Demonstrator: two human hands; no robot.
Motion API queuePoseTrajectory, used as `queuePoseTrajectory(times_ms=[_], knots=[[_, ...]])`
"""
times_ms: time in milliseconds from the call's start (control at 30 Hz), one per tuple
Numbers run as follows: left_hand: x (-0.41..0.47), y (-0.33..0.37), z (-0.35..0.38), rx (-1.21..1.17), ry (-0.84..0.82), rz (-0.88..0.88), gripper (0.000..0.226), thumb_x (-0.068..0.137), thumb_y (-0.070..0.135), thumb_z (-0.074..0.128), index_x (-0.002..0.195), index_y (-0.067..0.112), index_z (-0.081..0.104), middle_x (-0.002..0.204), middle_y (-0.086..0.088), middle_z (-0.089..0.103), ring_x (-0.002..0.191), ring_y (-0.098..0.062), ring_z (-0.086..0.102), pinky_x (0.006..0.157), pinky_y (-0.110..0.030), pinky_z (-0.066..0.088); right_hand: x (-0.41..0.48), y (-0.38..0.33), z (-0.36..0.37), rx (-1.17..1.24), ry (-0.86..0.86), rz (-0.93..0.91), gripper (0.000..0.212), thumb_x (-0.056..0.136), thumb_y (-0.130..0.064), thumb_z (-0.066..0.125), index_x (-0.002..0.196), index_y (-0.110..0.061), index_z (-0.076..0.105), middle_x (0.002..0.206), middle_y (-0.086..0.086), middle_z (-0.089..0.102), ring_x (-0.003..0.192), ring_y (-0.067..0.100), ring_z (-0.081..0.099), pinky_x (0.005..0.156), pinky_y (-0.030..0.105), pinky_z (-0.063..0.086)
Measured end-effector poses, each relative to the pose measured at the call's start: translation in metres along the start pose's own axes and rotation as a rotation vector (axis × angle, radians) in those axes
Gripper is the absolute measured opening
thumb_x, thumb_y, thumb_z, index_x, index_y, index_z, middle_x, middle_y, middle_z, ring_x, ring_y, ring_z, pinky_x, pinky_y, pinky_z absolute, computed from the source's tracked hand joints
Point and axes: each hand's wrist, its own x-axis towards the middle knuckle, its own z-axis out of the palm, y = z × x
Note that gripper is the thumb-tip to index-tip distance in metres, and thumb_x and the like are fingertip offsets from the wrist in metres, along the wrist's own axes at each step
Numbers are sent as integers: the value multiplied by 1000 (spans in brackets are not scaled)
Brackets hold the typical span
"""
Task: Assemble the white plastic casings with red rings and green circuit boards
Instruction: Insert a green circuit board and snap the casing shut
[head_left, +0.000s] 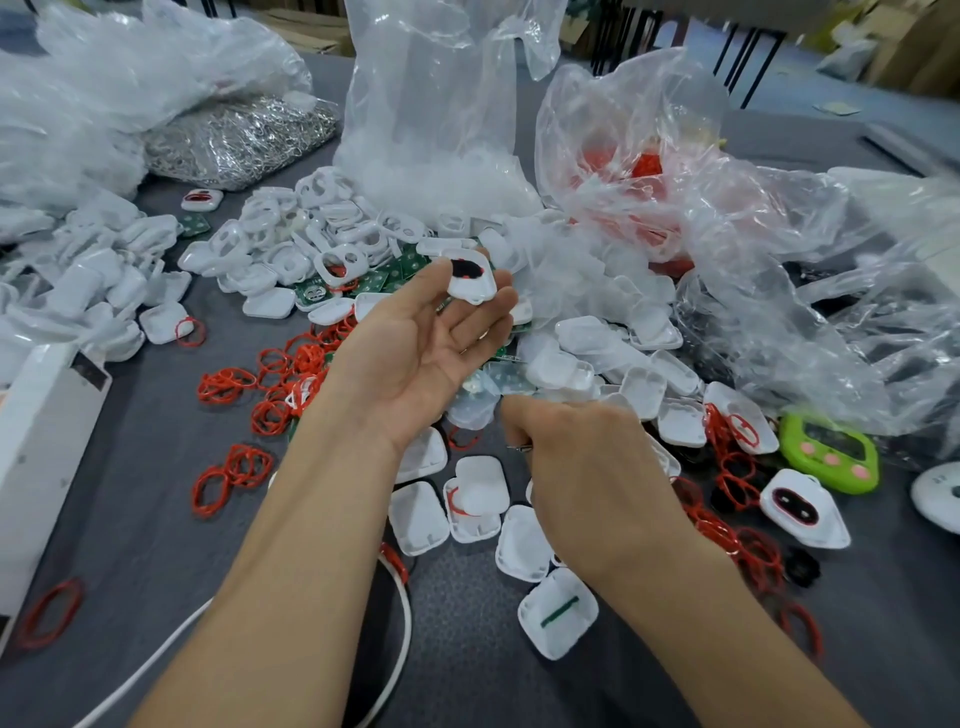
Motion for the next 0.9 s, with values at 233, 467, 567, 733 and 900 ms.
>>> queuePoseTrajectory(times_ms=[233, 467, 567, 733, 900], knots=[[-1, -1, 0, 23, 2, -3, 28, 105, 26, 50, 118, 6, 65, 106, -13, 75, 89, -21, 75, 88, -35, 60, 5, 1, -12, 56, -104, -2, 34, 63, 4, 29, 83, -18, 45, 69, 0, 50, 63, 21, 39, 60, 35, 31], [-1, -1, -1, 14, 5, -4, 29, 104, 26, 51, 119, 6, 66, 107, -13, 75, 90, -21, 76, 87, -35, 61, 7, 15, 5, 267, -40, 63, 32, 82, 5, 56, 87, -26, 54, 73, -4, 62, 70, 20, 57, 64, 36, 47], [-1, 1, -1, -16, 17, -4, 31, 94, 25, 58, 117, 5, 66, 106, -14, 76, 89, -22, 76, 83, -35, 62, 18, 36, 5, 690, -4, 271, 28, 87, -1, 66, 87, -30, 66, 76, -10, 72, 74, 6, 67, 73, 27, 55], [-1, 6, -3, -57, 42, 18, 30, 98, 26, 54, 116, 4, 66, 105, -14, 76, 88, -22, 76, 83, -36, 61, 44, 54, -2, 599, 10, 291, 35, 91, -7, 61, 94, -38, 77, 79, -14, 69, 63, -4, 59, 63, 11, 43], [-2, 8, -3, -63, 53, 15, 29, 104, 27, 50, 116, 5, 65, 106, -14, 75, 87, -22, 75, 86, -37, 57, 51, 36, 6, 138, 188, 219, 41, 87, -8, 67, 125, -24, 73, 133, 2, 64, 123, 26, 52, 105, 35, 36]])
